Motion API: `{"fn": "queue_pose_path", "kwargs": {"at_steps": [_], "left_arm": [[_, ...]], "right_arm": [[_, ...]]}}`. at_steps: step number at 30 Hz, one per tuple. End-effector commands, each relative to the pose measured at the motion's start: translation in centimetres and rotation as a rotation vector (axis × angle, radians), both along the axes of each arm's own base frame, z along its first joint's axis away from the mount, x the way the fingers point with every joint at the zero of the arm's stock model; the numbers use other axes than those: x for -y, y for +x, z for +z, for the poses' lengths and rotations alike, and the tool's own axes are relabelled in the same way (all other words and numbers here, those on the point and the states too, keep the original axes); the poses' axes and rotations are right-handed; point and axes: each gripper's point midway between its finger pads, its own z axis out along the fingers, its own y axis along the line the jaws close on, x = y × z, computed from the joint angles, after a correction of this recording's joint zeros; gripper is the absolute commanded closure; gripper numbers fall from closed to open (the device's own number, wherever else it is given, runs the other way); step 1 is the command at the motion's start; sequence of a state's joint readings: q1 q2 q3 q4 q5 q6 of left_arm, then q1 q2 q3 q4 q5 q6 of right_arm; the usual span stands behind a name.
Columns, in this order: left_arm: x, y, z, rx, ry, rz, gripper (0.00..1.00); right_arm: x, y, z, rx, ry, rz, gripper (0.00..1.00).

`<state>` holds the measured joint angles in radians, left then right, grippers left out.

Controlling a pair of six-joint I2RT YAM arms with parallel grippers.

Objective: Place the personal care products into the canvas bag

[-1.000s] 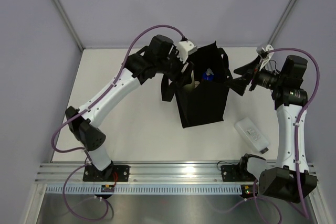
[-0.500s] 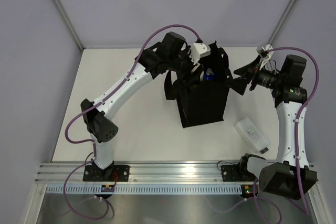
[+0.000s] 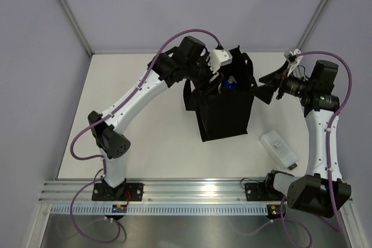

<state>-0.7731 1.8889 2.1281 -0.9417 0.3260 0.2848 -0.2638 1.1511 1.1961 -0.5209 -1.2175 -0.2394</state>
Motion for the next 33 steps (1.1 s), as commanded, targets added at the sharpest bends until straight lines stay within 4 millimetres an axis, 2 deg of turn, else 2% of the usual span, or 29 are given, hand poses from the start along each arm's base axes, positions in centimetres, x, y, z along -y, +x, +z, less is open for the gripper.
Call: {"fn": "queue_pose_path", "kwargs": {"at_steps": [1,4,5,9,14,19,22,25,26,29,33], "left_arm": [[-2.0,-1.1,0.7,-0.01,0.048,0.016,0.83],[-2.4,-1.6,1.0,-0.024,0.062,0.015,0.89],[-2.4,-1.8,1.7,-0.019,0.047,0.006,0.9],[-2.8,-3.2,2.5,-0.051,0.038,-0.02,0.89],[-3.4,-3.8,-0.2,-0.125,0.102,-0.016,0.89],[-1.7,-2.4,-4.4,-0.195,0.152,-0.025,0.89],[-1.2,-1.7,-5.5,-0.214,0.171,-0.019,0.9],[-2.5,-2.0,-6.1,-0.228,0.228,0.017,0.92],[-3.1,-2.4,-5.0,-0.212,0.215,0.027,0.93],[-4.4,-3.7,-3.3,-0.2,0.197,0.037,0.94],[-6.1,-4.4,-1.4,-0.167,0.188,0.097,0.94]], "right_arm": [[-0.1,-0.2,0.5,0.02,0.005,0.022,0.01],[-0.1,-0.2,0.5,0.02,0.004,0.021,0.0],[0.0,-0.2,0.5,0.02,0.004,0.019,0.0],[0.0,-0.2,0.5,0.02,0.005,0.022,0.01],[-0.1,-0.2,0.4,0.013,0.009,0.026,0.0],[0.0,-0.2,0.4,0.013,0.008,0.023,0.0],[0.0,-0.2,0.4,0.014,0.005,0.02,0.0],[0.2,-0.2,0.4,0.015,0.004,0.016,0.0],[0.1,-0.2,0.4,0.013,0.005,0.018,0.0],[0.1,-0.1,0.4,0.009,0.011,0.026,0.0],[0.1,-0.1,0.2,0.003,0.01,0.024,0.0]]}}
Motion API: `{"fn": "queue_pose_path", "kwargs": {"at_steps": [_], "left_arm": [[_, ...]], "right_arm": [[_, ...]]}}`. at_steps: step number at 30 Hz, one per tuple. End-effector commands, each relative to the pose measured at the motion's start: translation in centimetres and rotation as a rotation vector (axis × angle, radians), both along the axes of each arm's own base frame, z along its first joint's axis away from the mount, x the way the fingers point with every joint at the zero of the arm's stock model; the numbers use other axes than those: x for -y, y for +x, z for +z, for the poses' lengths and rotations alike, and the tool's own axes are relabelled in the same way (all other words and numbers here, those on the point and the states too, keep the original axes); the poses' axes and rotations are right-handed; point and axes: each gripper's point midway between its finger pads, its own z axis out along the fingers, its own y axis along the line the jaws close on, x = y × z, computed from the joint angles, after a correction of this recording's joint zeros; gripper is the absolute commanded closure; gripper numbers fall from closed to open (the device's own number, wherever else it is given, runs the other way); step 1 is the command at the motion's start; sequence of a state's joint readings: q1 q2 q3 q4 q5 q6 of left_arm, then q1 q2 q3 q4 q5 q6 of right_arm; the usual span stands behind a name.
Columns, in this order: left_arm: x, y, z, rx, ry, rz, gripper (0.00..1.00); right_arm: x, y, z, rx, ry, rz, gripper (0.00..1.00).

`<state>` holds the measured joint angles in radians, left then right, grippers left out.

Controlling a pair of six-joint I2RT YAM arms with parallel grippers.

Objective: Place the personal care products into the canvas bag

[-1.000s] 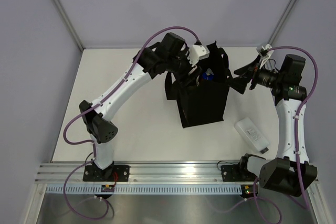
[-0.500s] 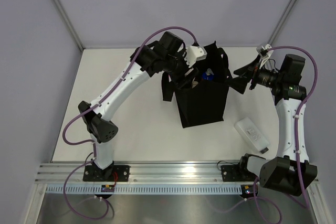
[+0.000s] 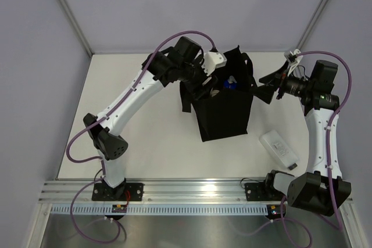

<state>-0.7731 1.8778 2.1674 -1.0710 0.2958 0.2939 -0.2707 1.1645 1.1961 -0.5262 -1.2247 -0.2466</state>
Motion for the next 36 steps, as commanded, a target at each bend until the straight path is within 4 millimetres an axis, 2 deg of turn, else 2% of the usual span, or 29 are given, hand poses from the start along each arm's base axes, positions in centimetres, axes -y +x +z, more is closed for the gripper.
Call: {"fn": "queue_pose_path", "kwargs": {"at_steps": [1,5,7,9,13,15,18,20,23,26,27,29,30,33,36], "left_arm": [[-4.4,-3.2,-1.0,-0.127,0.115,0.096,0.94],[-5.5,-3.8,0.5,-0.103,0.102,0.132,0.95],[-5.9,-4.0,0.6,-0.1,0.107,0.132,0.95],[-5.8,-4.1,-0.1,-0.113,0.116,0.12,0.95],[-4.1,-3.7,-1.8,-0.15,0.116,0.067,0.95],[-3.2,-2.9,-1.6,-0.134,0.09,0.062,0.95],[-1.5,-1.4,1.0,-0.065,-0.006,0.071,0.96],[-0.3,-0.6,4.4,0.012,-0.122,0.067,0.94],[1.3,0.0,8.3,0.088,-0.264,0.053,0.89],[2.8,0.6,9.7,0.083,-0.356,0.024,0.85],[3.7,1.1,8.5,0.053,-0.354,0.013,0.85],[4.9,1.4,7.6,0.006,-0.369,-0.01,0.85],[5.9,1.9,6.2,-0.029,-0.362,-0.012,0.85],[7.3,3.1,3.6,-0.074,-0.351,-0.01,0.83],[8.3,3.9,2.4,-0.081,-0.362,-0.007,0.79]], "right_arm": [[-0.1,-0.3,0.5,0.015,0.005,0.023,0.01],[0.0,-0.2,0.5,0.014,0.004,0.021,0.0],[0.0,-0.2,0.4,0.008,0.006,0.021,0.01],[0.0,-0.2,0.4,0.007,0.008,0.022,0.01],[0.0,-0.1,0.4,0.008,0.006,0.02,0.0],[0.1,0.0,0.3,0.01,0.001,0.015,0.0],[0.2,0.0,0.2,0.007,-0.002,0.01,0.0],[0.2,0.0,0.2,0.008,-0.002,0.01,0.0],[0.2,0.2,0.1,0.001,0.0,0.012,0.01],[0.3,0.2,-0.1,-0.003,-0.002,0.008,0.01],[0.3,0.2,-0.1,-0.004,-0.003,0.007,0.01],[0.3,0.3,-0.1,-0.002,-0.007,0.004,0.01],[0.3,0.3,-0.1,0.001,-0.009,0.003,0.01],[0.4,0.4,-0.2,-0.001,-0.011,-0.001,0.01],[0.4,0.4,-0.2,-0.005,-0.011,-0.002,0.0]]}}
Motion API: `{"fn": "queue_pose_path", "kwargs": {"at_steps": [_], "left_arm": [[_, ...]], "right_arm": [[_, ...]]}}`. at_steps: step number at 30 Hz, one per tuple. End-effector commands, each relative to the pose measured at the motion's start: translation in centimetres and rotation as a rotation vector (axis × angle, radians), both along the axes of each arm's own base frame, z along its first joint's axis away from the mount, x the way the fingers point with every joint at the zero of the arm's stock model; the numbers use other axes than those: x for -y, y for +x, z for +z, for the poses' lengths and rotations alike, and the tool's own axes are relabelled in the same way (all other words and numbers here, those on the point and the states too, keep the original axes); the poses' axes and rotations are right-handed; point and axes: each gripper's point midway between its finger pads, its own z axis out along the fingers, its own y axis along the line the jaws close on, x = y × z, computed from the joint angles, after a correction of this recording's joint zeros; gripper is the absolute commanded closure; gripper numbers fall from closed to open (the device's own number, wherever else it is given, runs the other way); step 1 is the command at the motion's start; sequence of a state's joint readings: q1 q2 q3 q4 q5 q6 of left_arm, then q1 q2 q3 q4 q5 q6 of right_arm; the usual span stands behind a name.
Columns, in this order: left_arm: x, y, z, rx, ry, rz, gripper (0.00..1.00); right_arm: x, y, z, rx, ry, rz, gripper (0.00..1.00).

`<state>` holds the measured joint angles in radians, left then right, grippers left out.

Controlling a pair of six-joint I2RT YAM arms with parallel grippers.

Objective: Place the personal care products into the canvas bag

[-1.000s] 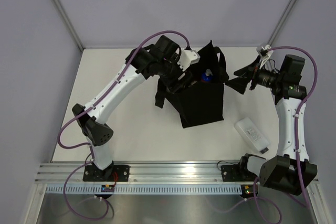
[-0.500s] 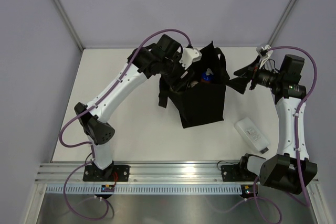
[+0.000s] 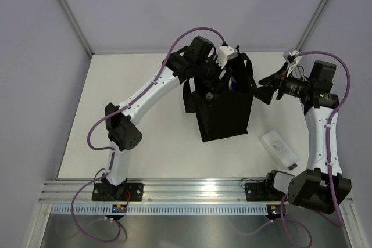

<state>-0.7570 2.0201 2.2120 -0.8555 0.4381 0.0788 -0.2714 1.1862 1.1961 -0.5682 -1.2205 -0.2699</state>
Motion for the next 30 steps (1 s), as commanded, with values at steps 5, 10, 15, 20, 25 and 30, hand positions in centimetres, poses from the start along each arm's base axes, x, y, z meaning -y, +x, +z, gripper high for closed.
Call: {"fn": "queue_pose_path", "kwargs": {"at_steps": [5,10,15,20,25,30], "left_arm": [[4.0,1.1,2.5,-0.012,-0.212,-0.07,0.73],[3.2,2.0,2.8,0.023,-0.195,-0.011,0.39],[0.1,3.4,7.8,0.187,-0.206,0.138,0.01],[-3.2,3.0,15.3,0.368,-0.288,0.238,0.01],[-7.1,0.6,21.0,0.488,-0.357,0.303,0.01],[-11.6,-1.9,18.3,0.515,-0.283,0.366,0.01]], "right_arm": [[0.4,0.2,0.9,0.041,-0.014,-0.002,0.0],[0.4,0.2,0.8,0.038,-0.012,0.002,0.0],[0.4,0.2,0.8,0.038,-0.016,0.002,0.01],[0.7,0.2,0.6,0.044,-0.046,-0.013,0.01],[1.2,0.3,-0.1,0.055,-0.105,-0.032,0.01],[2.0,-1.3,-0.3,0.088,-0.255,-0.024,0.01]]}}
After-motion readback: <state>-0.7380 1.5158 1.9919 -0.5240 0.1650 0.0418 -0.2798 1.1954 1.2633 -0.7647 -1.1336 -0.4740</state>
